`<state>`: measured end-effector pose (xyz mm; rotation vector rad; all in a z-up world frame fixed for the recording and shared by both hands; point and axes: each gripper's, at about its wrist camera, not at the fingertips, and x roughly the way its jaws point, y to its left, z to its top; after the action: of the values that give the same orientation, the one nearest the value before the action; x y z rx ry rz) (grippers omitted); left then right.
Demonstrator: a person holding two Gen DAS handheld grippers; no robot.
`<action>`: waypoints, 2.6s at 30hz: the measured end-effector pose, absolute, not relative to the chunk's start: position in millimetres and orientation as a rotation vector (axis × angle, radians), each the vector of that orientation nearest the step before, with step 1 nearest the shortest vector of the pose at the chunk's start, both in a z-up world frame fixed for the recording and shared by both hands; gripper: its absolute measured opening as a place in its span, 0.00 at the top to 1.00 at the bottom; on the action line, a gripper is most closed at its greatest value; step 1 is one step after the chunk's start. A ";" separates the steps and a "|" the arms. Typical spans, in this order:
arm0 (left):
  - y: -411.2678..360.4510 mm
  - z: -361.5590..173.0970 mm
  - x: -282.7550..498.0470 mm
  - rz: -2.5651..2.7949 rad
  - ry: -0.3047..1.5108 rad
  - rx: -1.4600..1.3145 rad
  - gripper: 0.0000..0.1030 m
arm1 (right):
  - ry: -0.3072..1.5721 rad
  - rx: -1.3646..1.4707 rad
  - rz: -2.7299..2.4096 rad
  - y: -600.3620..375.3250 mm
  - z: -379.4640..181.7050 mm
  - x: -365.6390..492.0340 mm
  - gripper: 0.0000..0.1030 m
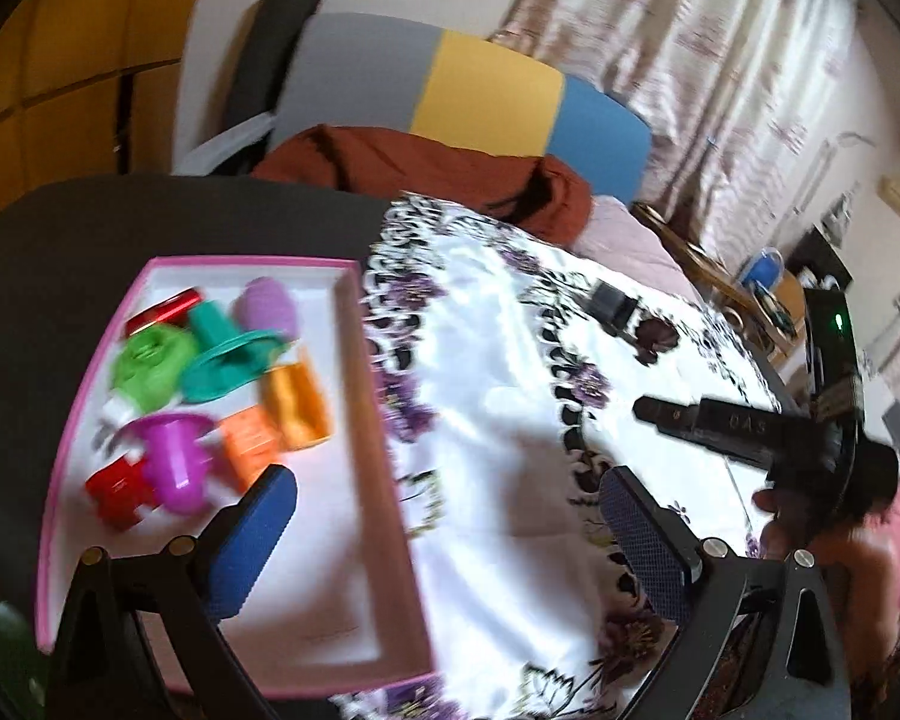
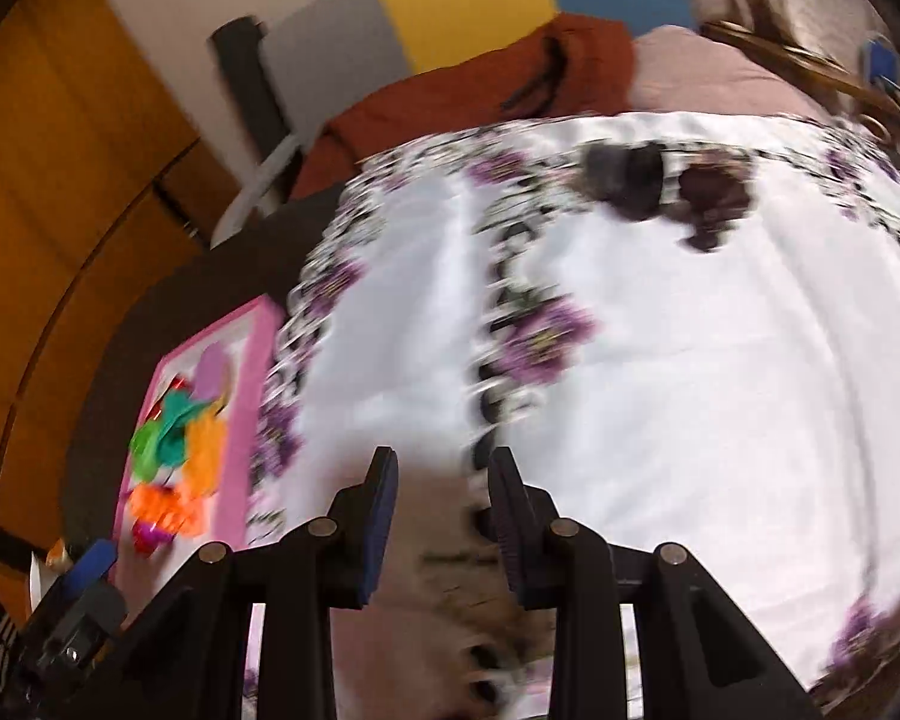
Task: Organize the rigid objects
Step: 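Move the right tool to the brown peg holder and grasp it, then grasp the black cylindrical cup with the left tool while the right tool holds the peg holder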
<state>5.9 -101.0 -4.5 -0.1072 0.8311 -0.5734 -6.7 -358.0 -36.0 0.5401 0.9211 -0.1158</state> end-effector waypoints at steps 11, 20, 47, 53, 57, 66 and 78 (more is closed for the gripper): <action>-145.7 -6.9 5.9 -0.643 0.872 -0.079 0.01 | 0.967 0.653 -0.276 -471.6 -54.7 19.2 0.65; -170.9 -1.9 10.5 -0.661 0.870 -0.049 0.00 | 0.960 0.667 -0.284 -523.3 -82.1 63.6 0.66; -208.8 -14.7 6.7 -0.679 0.905 -0.017 0.00 | 0.966 0.788 -0.316 -559.8 -93.1 64.5 0.87; -213.1 -13.9 2.9 -0.690 0.902 -0.007 0.00 | 0.886 0.853 -0.338 -577.7 -74.1 37.2 0.87; -224.4 -14.5 8.0 -0.695 0.918 0.002 0.00 | 0.894 0.770 -0.413 -576.8 -66.8 32.3 0.87; -294.7 -13.2 49.7 -0.713 0.931 0.029 0.00 | 0.978 0.843 -0.451 -587.0 -90.3 31.1 0.87; -421.6 -32.6 137.3 -0.710 0.929 0.245 0.00 | 1.044 0.915 -0.453 -590.9 -110.6 29.1 0.87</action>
<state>137.3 -421.6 -32.6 0.2445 0.9292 -0.7104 29.1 -590.9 -110.6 0.9153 1.0436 -0.4531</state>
